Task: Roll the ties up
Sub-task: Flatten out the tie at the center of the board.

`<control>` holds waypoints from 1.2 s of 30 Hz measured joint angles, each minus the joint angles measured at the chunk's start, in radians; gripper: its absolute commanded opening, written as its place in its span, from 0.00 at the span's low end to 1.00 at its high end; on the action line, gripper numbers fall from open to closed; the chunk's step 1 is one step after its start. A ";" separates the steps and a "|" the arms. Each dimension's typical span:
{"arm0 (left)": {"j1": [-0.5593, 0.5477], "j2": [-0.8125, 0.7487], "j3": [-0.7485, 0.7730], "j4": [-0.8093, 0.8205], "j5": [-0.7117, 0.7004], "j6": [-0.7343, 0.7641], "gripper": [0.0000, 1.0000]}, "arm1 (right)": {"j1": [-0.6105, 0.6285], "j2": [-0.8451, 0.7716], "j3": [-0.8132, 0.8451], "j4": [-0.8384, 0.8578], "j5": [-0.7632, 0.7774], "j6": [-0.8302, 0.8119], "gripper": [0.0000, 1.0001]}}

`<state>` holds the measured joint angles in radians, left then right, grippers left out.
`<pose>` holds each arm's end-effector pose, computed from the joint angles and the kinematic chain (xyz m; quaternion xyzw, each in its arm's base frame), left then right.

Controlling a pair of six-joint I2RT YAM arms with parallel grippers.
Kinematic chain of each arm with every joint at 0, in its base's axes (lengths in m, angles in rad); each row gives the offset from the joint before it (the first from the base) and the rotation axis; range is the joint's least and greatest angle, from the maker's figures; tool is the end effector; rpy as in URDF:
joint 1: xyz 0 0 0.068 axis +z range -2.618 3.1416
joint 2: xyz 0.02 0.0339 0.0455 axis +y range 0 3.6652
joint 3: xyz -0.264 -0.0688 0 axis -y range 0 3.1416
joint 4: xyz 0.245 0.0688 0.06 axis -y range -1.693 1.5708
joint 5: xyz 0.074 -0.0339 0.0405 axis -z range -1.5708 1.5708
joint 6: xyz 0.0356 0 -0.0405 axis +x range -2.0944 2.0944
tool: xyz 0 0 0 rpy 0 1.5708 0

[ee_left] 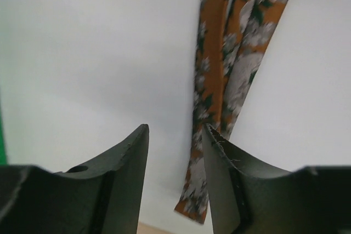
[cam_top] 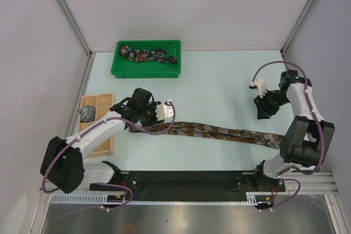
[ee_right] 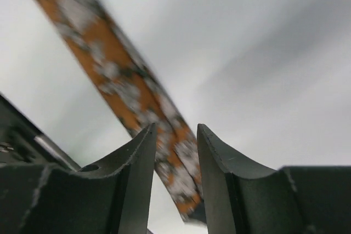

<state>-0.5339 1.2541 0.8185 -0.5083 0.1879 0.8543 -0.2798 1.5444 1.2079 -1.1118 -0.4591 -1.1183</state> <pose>0.2111 -0.1325 0.2271 0.6281 0.7095 -0.0391 0.3173 0.2706 -0.0613 0.2480 -0.4084 0.8821 0.1355 0.1918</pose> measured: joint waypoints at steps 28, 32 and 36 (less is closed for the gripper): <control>-0.143 0.332 0.056 0.154 0.025 -0.121 0.00 | 0.508 0.100 -0.205 0.256 -0.147 0.524 0.24; -0.147 0.267 0.042 0.132 0.025 -0.114 0.00 | 0.507 0.100 -0.215 0.251 -0.139 0.515 0.13; -0.164 0.158 0.001 0.105 0.024 -0.093 0.00 | 0.505 0.085 -0.241 0.236 -0.127 0.497 0.08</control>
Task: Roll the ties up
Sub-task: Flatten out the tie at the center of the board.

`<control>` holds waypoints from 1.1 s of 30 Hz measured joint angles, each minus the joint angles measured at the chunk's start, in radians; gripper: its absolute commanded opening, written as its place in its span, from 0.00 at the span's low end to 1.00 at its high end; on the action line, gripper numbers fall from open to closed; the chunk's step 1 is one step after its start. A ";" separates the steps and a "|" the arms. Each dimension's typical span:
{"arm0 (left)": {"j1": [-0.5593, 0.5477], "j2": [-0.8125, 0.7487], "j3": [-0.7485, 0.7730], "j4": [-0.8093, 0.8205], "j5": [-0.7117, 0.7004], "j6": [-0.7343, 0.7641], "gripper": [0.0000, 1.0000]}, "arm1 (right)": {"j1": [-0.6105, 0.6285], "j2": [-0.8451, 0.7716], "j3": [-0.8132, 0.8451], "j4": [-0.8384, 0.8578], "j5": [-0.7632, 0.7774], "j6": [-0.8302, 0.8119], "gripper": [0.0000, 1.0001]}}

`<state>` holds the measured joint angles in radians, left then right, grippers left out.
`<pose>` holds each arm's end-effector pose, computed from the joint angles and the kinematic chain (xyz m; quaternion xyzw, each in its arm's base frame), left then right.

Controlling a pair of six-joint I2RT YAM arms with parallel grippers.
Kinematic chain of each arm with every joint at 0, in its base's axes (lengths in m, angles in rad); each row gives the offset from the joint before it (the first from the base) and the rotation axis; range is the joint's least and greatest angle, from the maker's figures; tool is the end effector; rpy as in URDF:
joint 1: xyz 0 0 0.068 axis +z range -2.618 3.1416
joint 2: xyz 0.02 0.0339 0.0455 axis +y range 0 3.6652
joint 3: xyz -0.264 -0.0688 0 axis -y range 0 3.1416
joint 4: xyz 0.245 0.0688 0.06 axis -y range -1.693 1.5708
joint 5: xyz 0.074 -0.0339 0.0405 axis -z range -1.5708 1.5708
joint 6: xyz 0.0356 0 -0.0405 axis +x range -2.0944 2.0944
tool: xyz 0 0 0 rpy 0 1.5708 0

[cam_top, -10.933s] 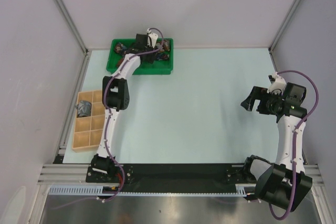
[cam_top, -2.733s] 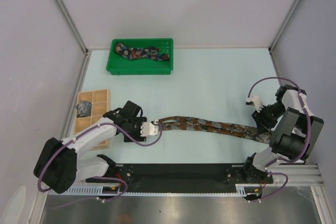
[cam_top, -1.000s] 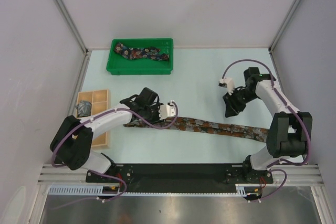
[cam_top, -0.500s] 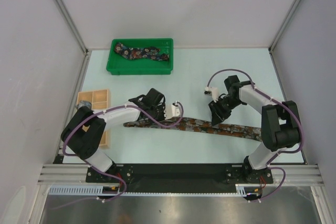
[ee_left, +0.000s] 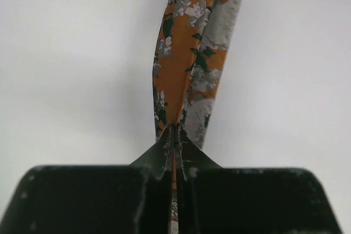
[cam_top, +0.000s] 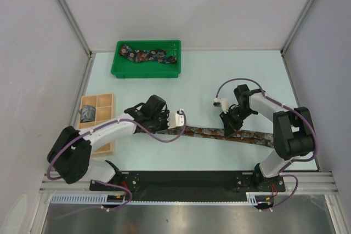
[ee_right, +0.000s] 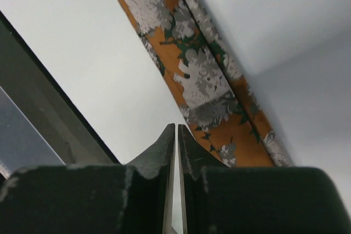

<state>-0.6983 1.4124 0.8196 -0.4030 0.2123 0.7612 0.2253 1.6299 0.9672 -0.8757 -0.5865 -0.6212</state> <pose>0.2052 -0.1821 0.1958 0.6581 0.6907 -0.0927 0.2850 0.2578 0.0793 0.1700 -0.3974 0.8708 0.2803 0.0720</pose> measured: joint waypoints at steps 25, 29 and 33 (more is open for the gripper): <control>-0.062 -0.019 -0.142 0.058 -0.140 0.049 0.32 | -0.570 -0.136 0.021 -0.247 0.135 -0.305 0.39; -0.062 -0.019 -0.123 0.056 -0.138 0.046 0.42 | -0.671 -0.097 0.052 -0.274 0.155 -0.365 0.41; -0.062 -0.017 -0.109 0.055 -0.138 0.044 0.43 | -0.661 -0.081 0.052 -0.278 0.157 -0.378 0.41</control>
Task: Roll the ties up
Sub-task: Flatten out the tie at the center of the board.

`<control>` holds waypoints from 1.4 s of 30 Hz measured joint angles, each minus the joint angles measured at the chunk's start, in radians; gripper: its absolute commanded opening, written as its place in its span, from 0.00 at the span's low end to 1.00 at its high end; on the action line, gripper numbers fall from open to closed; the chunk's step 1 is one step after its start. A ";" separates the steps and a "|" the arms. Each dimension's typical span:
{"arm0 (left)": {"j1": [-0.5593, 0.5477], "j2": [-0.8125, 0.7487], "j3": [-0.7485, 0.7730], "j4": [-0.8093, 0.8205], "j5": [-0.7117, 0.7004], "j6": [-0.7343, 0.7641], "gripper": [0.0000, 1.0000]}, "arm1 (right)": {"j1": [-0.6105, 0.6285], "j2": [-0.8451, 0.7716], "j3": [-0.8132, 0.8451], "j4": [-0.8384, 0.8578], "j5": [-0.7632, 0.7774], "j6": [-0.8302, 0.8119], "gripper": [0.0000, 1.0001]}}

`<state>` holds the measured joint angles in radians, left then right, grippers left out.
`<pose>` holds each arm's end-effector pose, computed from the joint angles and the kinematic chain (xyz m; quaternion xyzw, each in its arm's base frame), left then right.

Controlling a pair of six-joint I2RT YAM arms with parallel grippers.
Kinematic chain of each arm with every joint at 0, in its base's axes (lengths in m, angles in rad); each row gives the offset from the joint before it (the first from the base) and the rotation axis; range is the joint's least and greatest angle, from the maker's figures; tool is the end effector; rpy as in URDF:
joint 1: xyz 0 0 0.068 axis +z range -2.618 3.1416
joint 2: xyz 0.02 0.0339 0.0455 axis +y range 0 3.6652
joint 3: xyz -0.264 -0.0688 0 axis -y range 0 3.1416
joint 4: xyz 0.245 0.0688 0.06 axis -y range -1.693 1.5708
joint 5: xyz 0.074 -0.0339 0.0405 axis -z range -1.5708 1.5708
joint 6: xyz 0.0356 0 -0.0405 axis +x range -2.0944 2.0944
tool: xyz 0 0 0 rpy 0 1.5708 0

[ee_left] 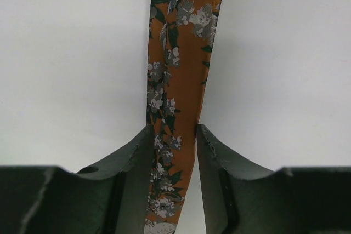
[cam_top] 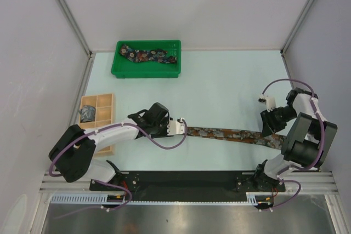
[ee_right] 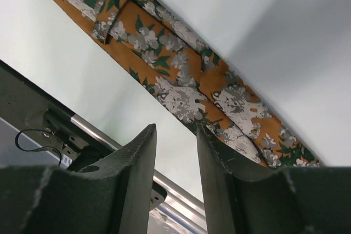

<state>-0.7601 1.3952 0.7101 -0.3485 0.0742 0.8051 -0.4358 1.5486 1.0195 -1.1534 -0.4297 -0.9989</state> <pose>0.1849 -0.1794 0.1708 0.6864 0.6762 -0.0298 0.2659 0.2275 -0.0896 0.1999 -0.2596 0.9404 0.1963 0.0988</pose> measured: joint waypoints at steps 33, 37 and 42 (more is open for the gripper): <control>0.084 -0.269 0.014 -0.174 0.136 -0.253 1.00 | -0.061 -0.032 -0.201 0.376 0.329 -0.139 0.06; 0.156 -0.335 0.014 -0.191 0.177 -0.310 0.99 | -0.076 -0.022 -0.189 0.359 0.311 -0.182 0.03; 0.200 -0.432 0.014 -0.200 0.201 -0.370 0.99 | -0.127 0.058 -0.103 0.330 0.312 -0.244 0.07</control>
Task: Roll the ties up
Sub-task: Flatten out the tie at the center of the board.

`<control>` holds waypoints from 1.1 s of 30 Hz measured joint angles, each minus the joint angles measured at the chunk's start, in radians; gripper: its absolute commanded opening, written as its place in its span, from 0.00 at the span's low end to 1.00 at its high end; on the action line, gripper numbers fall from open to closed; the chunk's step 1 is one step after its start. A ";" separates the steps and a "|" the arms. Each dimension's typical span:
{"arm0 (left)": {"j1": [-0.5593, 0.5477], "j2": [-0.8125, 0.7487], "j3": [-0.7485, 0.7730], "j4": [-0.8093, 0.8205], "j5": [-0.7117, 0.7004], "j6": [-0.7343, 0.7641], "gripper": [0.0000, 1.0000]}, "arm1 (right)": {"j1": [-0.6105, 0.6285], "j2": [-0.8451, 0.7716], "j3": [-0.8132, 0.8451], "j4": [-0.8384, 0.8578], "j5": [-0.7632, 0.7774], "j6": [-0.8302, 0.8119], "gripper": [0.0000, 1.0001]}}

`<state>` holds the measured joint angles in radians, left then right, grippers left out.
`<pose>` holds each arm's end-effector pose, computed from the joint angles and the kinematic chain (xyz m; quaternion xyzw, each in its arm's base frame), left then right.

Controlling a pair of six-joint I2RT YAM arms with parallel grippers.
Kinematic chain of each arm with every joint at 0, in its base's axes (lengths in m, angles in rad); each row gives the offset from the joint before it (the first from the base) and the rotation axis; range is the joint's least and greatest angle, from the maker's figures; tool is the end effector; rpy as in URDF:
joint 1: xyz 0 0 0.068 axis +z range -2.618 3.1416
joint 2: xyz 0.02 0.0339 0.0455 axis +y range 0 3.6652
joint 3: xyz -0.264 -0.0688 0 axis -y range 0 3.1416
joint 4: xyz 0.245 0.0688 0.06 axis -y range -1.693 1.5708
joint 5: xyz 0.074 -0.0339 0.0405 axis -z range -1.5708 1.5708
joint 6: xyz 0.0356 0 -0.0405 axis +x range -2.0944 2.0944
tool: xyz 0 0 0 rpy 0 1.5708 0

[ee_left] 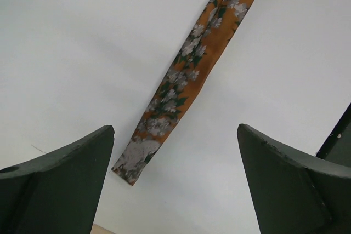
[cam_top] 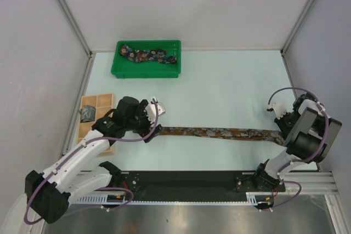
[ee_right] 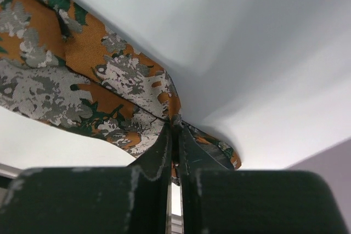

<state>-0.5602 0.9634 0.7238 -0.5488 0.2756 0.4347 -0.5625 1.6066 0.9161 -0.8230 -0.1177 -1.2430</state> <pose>0.1625 -0.1134 0.2536 0.4830 0.7797 -0.1504 0.3690 0.2245 -0.1366 0.1584 -0.3346 0.9401 0.0140 0.0639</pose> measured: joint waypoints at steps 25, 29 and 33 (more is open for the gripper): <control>0.070 0.269 -0.011 -0.001 0.140 0.409 0.99 | 0.269 -0.075 0.296 -0.209 -0.357 0.257 0.69; -0.010 0.373 -0.011 0.079 0.098 0.425 0.99 | 0.321 -0.076 0.311 -0.210 -0.467 0.392 0.70; -0.067 0.439 -0.010 0.150 0.060 0.431 0.89 | 0.369 -0.087 0.315 -0.176 -0.547 0.530 0.71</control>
<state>-0.6273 1.4025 0.7136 -0.3988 0.3359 0.8654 -0.1932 1.5200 1.2308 -0.9993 -0.6643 -0.7132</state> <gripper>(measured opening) 0.965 0.706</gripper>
